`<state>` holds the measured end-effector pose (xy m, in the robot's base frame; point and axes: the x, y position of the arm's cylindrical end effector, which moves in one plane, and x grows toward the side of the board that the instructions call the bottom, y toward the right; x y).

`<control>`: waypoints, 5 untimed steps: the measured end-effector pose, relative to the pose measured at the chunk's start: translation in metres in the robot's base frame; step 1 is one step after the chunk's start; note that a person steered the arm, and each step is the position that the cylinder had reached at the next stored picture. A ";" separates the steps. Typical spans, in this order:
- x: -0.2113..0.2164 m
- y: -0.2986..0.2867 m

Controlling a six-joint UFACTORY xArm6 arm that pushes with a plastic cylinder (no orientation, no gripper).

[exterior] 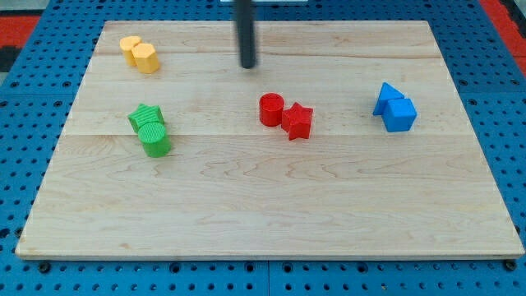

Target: Place the red circle to the bottom side of the yellow hexagon

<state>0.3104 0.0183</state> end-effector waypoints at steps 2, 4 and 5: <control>0.103 0.110; 0.144 0.099; 0.086 0.052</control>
<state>0.3966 0.0701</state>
